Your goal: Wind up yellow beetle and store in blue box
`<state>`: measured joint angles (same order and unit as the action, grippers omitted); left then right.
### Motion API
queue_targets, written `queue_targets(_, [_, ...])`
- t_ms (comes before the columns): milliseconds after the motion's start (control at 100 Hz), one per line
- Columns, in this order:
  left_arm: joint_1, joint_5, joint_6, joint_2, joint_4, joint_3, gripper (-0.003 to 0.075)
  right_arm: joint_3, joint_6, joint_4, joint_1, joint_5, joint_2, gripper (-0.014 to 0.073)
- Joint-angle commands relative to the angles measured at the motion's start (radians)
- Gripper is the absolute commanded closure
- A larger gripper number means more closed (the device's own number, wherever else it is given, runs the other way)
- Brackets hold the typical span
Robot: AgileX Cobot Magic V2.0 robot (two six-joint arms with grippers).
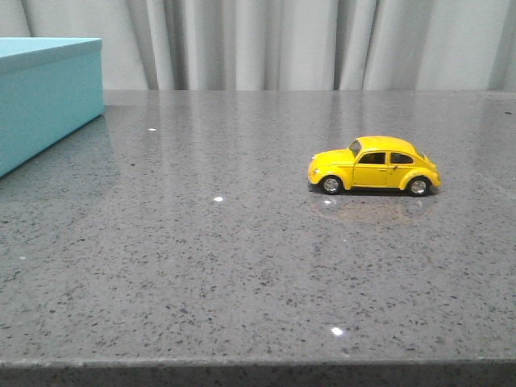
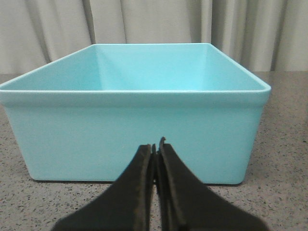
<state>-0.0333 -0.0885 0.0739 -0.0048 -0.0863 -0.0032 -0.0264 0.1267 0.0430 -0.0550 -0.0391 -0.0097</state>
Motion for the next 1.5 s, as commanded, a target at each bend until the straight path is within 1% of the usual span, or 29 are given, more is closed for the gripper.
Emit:
queue_targets(0, [0.007, 0.078, -0.008, -0.031, -0.009, 0.043, 0.0741, 0.018, -0.009, 0.009, 0.006, 0.075, -0.021, 0.066])
queue_targets(1070, [0.007, 0.088, -0.008, -0.031, -0.009, 0.043, 0.0741, 0.018, -0.009, 0.009, 0.006, 0.076, -0.021, 0.066])
queue_targets(1390, [0.007, 0.255, -0.008, -0.031, -0.009, 0.043, 0.0741, 0.018, -0.009, 0.009, 0.006, 0.069, -0.021, 0.066])
queue_targets(1490, [0.007, 0.27, -0.008, -0.031, -0.009, 0.043, 0.0741, 0.018, -0.009, 0.009, 0.006, 0.059, -0.021, 0.066])
